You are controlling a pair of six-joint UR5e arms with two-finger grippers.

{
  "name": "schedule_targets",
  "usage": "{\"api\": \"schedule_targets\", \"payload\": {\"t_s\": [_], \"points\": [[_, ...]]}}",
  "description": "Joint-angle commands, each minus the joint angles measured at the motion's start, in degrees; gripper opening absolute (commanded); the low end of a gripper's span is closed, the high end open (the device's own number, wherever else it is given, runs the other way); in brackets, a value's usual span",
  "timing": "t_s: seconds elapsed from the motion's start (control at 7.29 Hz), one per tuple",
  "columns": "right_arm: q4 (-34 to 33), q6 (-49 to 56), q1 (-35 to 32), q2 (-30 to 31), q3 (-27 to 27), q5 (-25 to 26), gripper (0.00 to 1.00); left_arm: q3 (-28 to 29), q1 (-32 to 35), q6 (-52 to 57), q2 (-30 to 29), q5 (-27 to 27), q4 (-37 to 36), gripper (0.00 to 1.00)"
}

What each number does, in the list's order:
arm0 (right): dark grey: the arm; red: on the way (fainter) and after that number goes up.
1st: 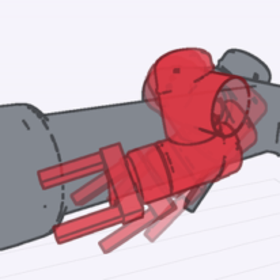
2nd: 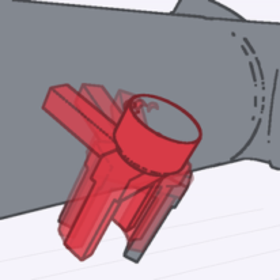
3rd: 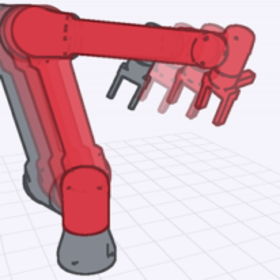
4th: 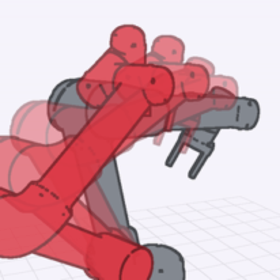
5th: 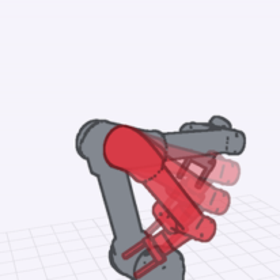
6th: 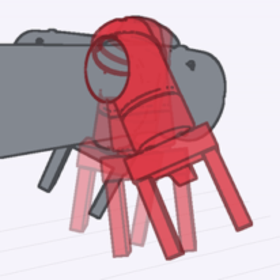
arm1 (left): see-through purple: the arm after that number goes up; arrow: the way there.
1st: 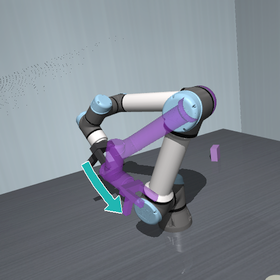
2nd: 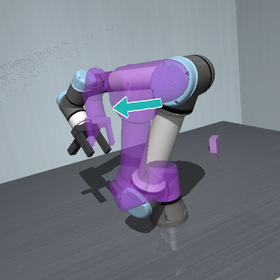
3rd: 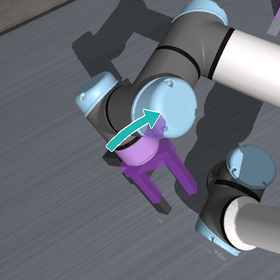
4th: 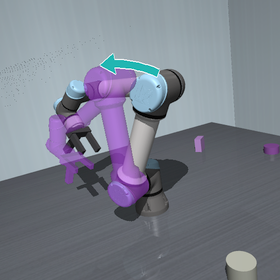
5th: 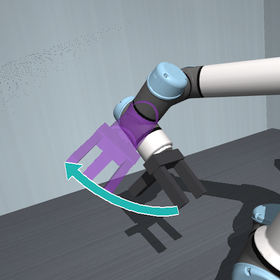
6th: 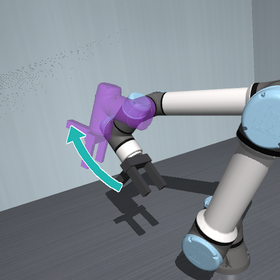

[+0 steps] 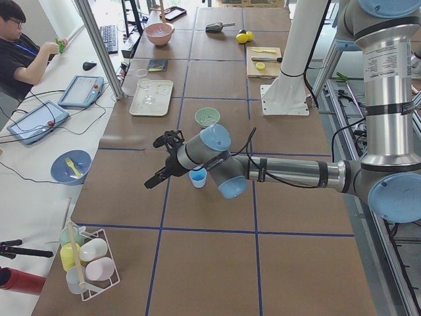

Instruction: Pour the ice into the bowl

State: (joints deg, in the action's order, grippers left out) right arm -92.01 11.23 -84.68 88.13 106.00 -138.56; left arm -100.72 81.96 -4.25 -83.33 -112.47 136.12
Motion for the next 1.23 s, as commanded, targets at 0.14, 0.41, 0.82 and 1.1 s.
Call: {"api": "schedule_targets", "payload": {"t_s": [0.14, 0.41, 0.82, 1.1], "points": [[0.07, -18.64, 10.73, -4.0, 8.76, -0.57, 1.0, -0.09, 6.36, 1.26, -7.7, -9.12, -37.75, 1.0], [-0.01, -34.26, 20.2, -11.1, 11.58, 4.49, 1.0, 0.34, 9.27, 1.35, -4.58, -19.33, -43.9, 1.0], [-0.54, -55.22, 38.83, -23.77, 11.68, 19.43, 1.0, -1.23, 9.45, 3.55, -0.43, -22.96, -44.1, 1.0], [-0.81, -67.94, 50.18, -30.7, 9.07, 30.05, 1.0, -0.79, 9.36, 3.55, -0.69, -22.79, -43.93, 1.0]]}}
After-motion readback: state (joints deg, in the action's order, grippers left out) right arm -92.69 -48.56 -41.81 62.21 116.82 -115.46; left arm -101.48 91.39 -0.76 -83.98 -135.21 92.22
